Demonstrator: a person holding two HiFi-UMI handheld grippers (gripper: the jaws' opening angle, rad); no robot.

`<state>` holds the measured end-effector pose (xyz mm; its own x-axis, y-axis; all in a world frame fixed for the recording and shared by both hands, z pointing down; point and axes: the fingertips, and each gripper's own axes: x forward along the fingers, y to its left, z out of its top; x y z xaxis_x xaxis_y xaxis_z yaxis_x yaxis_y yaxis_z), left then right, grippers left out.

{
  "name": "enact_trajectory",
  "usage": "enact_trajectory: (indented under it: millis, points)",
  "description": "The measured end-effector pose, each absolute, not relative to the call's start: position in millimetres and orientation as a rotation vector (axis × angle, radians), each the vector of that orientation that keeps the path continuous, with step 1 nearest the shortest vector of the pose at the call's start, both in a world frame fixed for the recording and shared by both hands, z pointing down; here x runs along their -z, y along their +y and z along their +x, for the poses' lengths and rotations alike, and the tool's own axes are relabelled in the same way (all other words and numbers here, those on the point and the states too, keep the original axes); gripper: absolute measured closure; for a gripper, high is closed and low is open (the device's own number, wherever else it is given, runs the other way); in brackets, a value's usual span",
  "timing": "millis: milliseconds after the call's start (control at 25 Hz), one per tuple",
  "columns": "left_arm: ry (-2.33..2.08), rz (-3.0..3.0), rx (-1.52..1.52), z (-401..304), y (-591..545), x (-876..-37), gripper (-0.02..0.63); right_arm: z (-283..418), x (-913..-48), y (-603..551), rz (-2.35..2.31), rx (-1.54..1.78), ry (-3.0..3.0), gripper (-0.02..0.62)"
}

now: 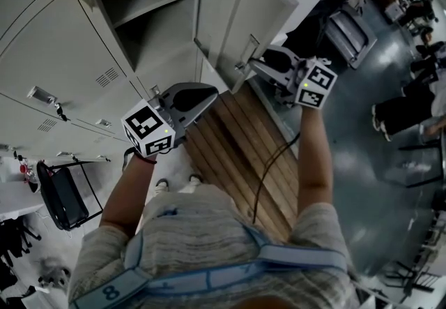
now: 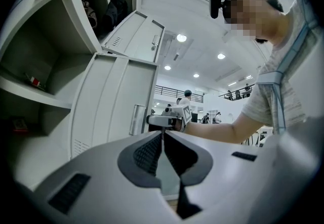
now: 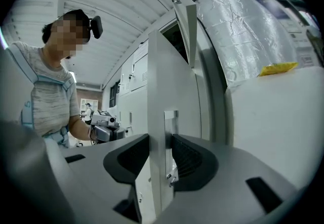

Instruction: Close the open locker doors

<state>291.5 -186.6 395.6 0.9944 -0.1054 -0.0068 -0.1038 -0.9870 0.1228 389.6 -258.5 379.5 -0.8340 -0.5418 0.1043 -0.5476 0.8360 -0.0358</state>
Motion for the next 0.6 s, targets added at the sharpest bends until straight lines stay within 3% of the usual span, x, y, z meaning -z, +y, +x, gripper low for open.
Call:
enact_trajectory:
  millis: [600]
  points:
    - [-0.232,2.995,0.047,267,-197,-397,0.601,335,-379,-248,0.800,-0.082,-2.974,0.479]
